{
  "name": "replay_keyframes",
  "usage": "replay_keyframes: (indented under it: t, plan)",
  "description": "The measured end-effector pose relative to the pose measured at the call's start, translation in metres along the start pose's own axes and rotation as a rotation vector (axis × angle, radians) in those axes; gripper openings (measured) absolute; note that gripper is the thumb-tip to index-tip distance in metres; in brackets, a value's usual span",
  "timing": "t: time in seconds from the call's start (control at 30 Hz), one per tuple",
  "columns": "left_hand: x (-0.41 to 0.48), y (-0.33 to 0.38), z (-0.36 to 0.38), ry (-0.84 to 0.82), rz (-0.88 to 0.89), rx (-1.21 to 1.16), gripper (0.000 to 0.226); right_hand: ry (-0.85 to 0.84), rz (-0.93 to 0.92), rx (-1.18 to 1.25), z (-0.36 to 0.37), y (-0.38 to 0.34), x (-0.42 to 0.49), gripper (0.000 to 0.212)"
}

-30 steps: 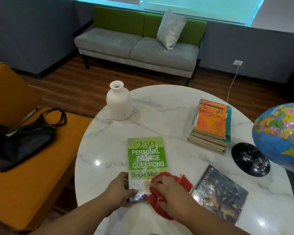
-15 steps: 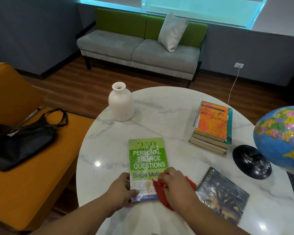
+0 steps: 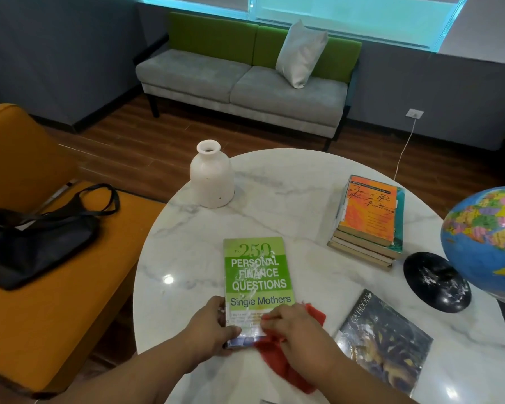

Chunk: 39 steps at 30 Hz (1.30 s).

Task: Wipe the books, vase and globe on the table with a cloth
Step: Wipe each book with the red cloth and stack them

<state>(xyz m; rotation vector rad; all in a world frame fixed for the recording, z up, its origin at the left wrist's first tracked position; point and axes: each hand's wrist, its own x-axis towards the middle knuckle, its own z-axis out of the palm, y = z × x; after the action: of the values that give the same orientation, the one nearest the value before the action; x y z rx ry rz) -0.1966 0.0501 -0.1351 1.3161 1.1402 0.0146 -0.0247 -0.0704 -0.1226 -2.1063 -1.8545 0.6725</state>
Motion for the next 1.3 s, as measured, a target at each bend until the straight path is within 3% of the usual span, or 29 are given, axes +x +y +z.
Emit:
replay_keyframes:
  t: [0.1,0.2,0.3,0.4,0.43,0.5,0.63,0.77,0.87,0.93,1.0,1.07,1.17,1.27,1.3]
  plan:
    - [-0.001,0.0,0.0,-0.007,-0.01,-0.033,0.045,0.077,0.05,-0.008,-0.004,-0.003,0.003,0.042]
    - [-0.002,0.0,0.0,-0.005,-0.01,-0.042,0.044,-0.065,-0.073,-0.017,0.005,-0.009,-0.002,0.048]
    - [-0.002,0.002,0.001,-0.007,0.001,-0.008,0.044,0.069,0.035,0.107,-0.001,-0.006,0.0,0.038]
    - [-0.003,0.002,0.002,-0.002,-0.006,-0.017,0.044,-0.034,0.029,0.028,-0.009,-0.016,0.007,0.077]
    - [-0.004,0.002,0.002,0.001,-0.009,-0.03,0.043,-0.075,-0.027,0.017,-0.007,-0.018,0.008,0.08]
    - [-0.004,0.002,0.003,0.01,-0.009,-0.031,0.043,-0.111,-0.096,0.01,-0.001,-0.017,0.006,0.074]
    - [-0.003,0.002,0.003,0.013,-0.004,-0.01,0.044,0.062,0.063,0.016,-0.007,-0.014,0.008,0.072]
    - [-0.004,0.0,0.003,0.018,-0.004,-0.022,0.044,-0.128,-0.111,-0.077,-0.002,-0.017,0.003,0.06]
    - [-0.003,0.001,0.002,0.013,0.0,-0.013,0.045,-0.016,0.034,-0.024,-0.008,-0.006,0.007,0.073]
    - [-0.003,0.001,0.003,0.013,-0.007,-0.016,0.044,-0.03,0.061,-0.083,-0.009,-0.005,0.009,0.055]
    - [-0.004,0.0,0.002,0.017,-0.01,-0.009,0.043,-0.137,-0.025,-0.081,-0.003,-0.009,0.008,0.045]
    - [-0.003,-0.002,0.001,0.021,0.002,0.004,0.044,-0.209,-0.085,-0.077,-0.002,-0.008,0.004,0.055]
    - [-0.003,0.0,0.001,0.017,0.006,0.008,0.043,-0.04,0.058,-0.041,-0.008,0.0,0.011,0.081]
    - [-0.004,0.0,0.002,0.022,0.007,0.02,0.042,-0.133,-0.011,-0.116,-0.008,-0.01,0.012,0.064]
    - [-0.003,-0.002,0.001,0.028,0.011,0.032,0.042,-0.175,-0.066,-0.104,-0.005,-0.012,0.011,0.067]
